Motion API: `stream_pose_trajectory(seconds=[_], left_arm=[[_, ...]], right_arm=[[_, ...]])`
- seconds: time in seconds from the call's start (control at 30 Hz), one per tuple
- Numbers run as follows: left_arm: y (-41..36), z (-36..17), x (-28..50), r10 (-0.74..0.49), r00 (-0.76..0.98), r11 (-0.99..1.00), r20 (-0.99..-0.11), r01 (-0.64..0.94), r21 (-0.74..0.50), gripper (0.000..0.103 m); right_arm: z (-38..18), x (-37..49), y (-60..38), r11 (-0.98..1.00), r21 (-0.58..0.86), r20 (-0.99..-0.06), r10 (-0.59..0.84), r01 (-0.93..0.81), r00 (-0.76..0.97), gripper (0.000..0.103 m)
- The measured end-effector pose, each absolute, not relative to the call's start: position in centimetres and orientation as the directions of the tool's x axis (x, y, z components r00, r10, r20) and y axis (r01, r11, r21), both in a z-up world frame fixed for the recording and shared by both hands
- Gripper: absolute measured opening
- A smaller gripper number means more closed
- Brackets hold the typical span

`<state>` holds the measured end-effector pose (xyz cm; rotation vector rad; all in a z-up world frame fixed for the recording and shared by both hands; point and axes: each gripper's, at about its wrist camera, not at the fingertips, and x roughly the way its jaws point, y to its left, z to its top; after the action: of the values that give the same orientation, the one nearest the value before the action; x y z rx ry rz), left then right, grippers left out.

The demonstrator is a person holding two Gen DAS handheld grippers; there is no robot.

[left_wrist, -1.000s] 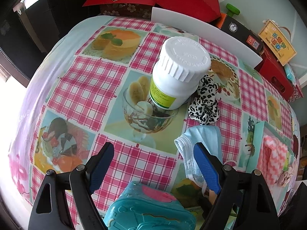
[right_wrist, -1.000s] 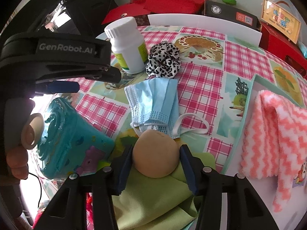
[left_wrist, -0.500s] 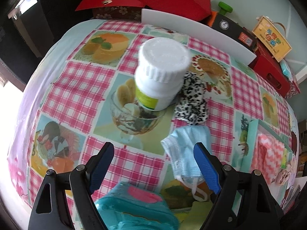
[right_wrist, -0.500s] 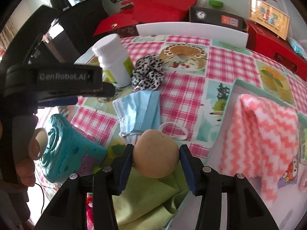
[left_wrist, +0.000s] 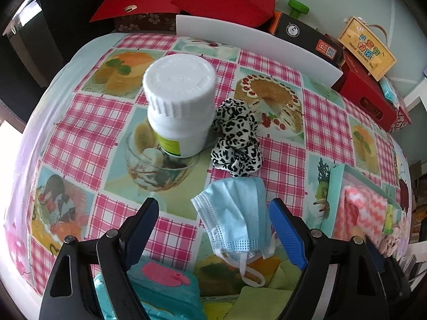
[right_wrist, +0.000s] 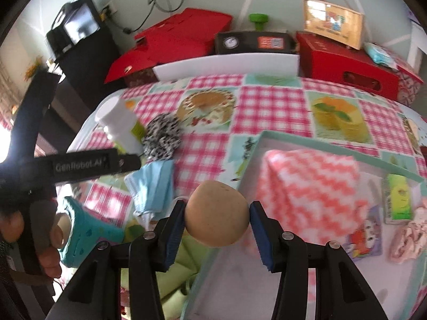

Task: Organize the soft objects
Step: 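Close the right gripper on the beige round sponge and lift it, then close the left gripper on the blue face mask while the right holds the sponge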

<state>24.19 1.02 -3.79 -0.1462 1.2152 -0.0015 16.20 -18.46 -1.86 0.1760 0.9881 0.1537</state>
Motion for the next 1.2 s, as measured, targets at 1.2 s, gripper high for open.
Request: stream_pose_trajectory(seconds=[1.2], left_arm=[[-8.4, -9.0, 24.7, -0.021, 0.247, 0.993, -0.969, 0.119, 0.009, 0.054]], right_arm=[[-0.9, 15.9, -22.4, 0.962, 0.27, -0.796, 0.199, 0.042, 0.571, 0.051]])
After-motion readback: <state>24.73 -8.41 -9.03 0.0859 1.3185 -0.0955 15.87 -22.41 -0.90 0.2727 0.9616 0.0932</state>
